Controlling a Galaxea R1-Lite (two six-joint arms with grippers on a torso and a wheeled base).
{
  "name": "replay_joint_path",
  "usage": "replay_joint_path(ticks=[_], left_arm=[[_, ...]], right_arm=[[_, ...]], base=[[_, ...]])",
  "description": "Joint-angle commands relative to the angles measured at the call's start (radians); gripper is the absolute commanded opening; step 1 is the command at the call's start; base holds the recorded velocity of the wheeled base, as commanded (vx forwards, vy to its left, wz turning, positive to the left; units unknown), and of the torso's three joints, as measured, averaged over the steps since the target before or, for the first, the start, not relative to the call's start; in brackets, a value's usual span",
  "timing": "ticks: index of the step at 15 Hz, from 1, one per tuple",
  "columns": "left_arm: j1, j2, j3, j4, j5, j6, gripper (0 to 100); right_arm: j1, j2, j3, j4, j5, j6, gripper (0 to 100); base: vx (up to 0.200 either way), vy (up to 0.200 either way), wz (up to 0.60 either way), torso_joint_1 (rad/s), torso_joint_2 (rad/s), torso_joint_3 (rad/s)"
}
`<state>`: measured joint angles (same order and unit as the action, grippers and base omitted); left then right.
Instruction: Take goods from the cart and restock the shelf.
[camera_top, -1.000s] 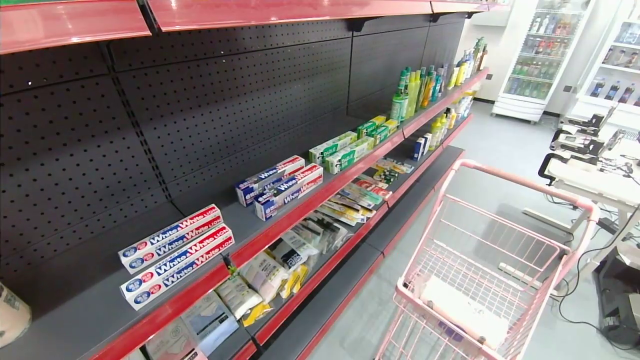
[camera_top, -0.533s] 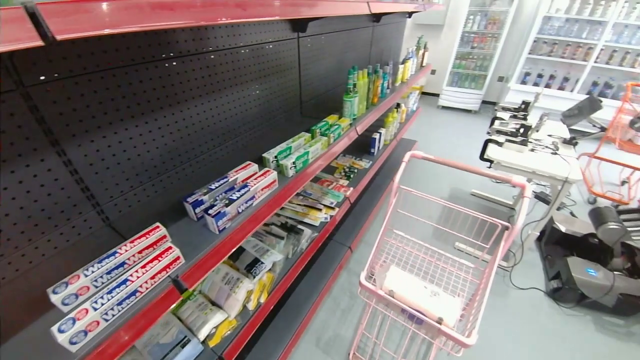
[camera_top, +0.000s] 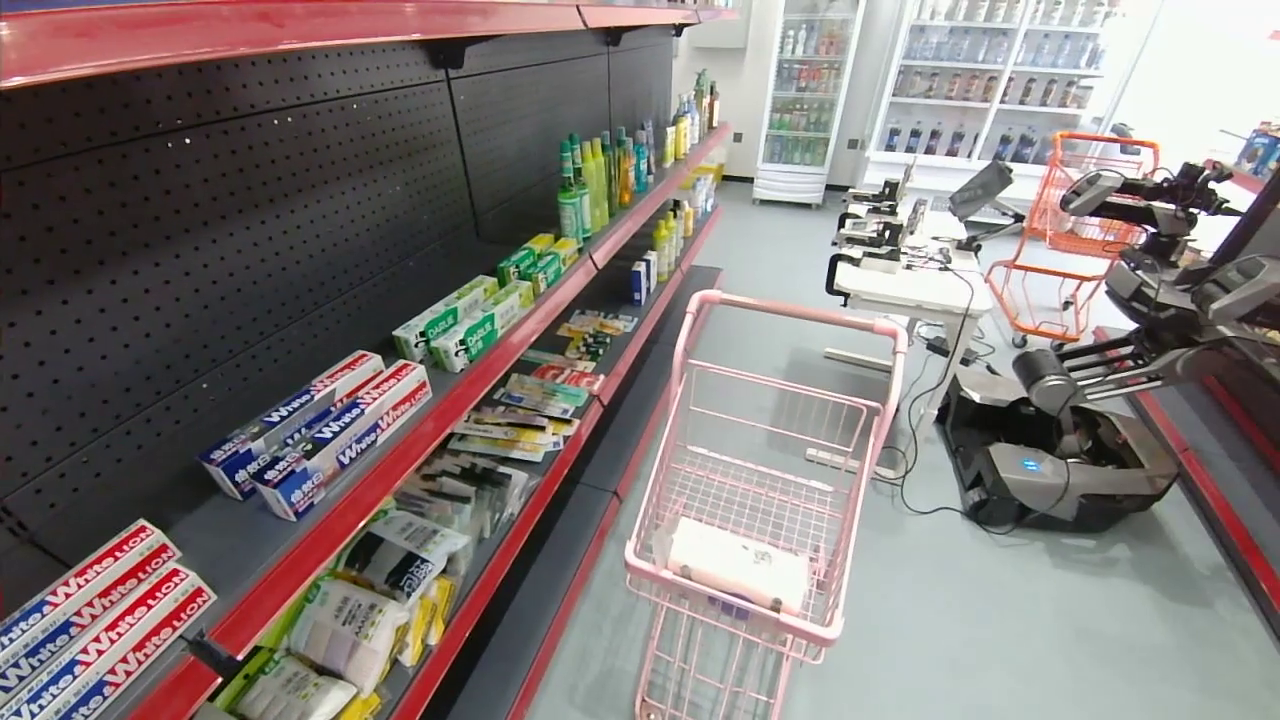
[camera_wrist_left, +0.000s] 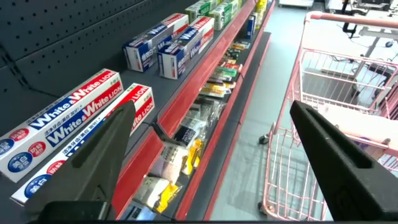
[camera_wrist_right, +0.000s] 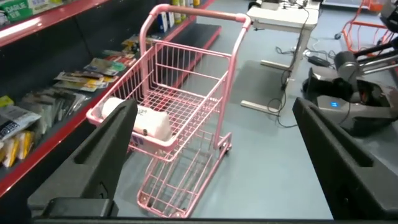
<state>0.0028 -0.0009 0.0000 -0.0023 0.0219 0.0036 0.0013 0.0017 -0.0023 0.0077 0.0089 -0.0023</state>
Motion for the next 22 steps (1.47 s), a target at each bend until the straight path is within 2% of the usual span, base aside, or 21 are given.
replay_joint_path(ticks=[1, 4, 5, 6, 7, 8, 9, 10, 11, 13, 14, 18, 22], left_arm=[[0.0, 0.001, 0.0, -0.001, 0.001, -0.001, 100], [0.0, 0.001, 0.0, -0.001, 0.001, -0.001, 100], [0.0, 0.001, 0.0, -0.001, 0.001, -0.001, 100], [0.0, 0.001, 0.0, -0.001, 0.001, -0.001, 100], [0.0, 0.001, 0.0, -0.001, 0.001, -0.001, 100], [0.0, 0.001, 0.0, -0.001, 0.001, -0.001, 100], [0.0, 0.001, 0.0, -0.001, 0.001, -0.001, 100], [0.0, 0.001, 0.0, -0.001, 0.001, -0.001, 100], [0.0, 0.001, 0.0, -0.001, 0.001, -0.001, 100], [0.0, 0.001, 0.0, -0.001, 0.001, -0.001, 100], [0.0, 0.001, 0.0, -0.001, 0.001, -0.001, 100], [0.0, 0.001, 0.0, -0.001, 0.001, -0.001, 100], [0.0, 0.001, 0.0, -0.001, 0.001, -0.001, 100]], right_arm=[[0.005, 0.02, -0.001, 0.0, 0.0, -0.002, 100], [-0.004, 0.106, -0.002, 0.002, 0.0, -0.001, 100], [0.011, 0.327, -0.143, 0.0, 0.022, 0.019, 100], [0.006, 0.621, -0.383, -0.003, 0.028, 0.16, 100], [0.011, 0.79, -0.556, 0.003, 0.045, 0.252, 100], [0.023, 0.991, -0.617, 0.023, 0.1, 0.214, 100], [-0.021, 1.179, -0.624, 0.002, 0.114, 0.122, 100], [-0.049, 1.267, -0.634, -0.018, 0.12, 0.076, 100], [-0.086, 1.442, -0.685, -0.081, 0.129, -0.053, 100], [-0.069, 1.706, -0.831, -0.067, 0.132, -0.295, 100], [-0.02, 1.841, -0.918, -0.055, 0.141, -0.369, 100], [0.163, 2.129, -1.134, -0.055, 0.146, -0.381, 100], [0.261, 2.275, -1.252, -0.055, 0.148, -0.446, 100]], base=[[0.0, 0.0, 0.0, 0.0, 0.0, 0.0], [0.0, 0.0, 0.0, 0.0, 0.0, 0.0], [0.0, 0.0, 0.0, 0.0, 0.0, 0.0], [0.0, 0.0, 0.0, 0.0, 0.0, 0.0], [0.0, 0.0, 0.0, 0.0, 0.0, 0.0], [0.0, 0.0, 0.0, 0.0, 0.0, 0.0], [0.0, 0.0, 0.0, 0.0, 0.0, 0.0], [0.0, 0.0, 0.0, 0.0, 0.0, 0.0], [0.0, 0.0, 0.0, 0.0, 0.0, 0.0], [0.0, 0.0, 0.0, 0.0, 0.0, 0.0], [0.0, 0.0, 0.0, 0.0, 0.0, 0.0], [0.0, 0.0, 0.0, 0.0, 0.0, 0.0], [0.0, 0.0, 0.0, 0.0, 0.0, 0.0]])
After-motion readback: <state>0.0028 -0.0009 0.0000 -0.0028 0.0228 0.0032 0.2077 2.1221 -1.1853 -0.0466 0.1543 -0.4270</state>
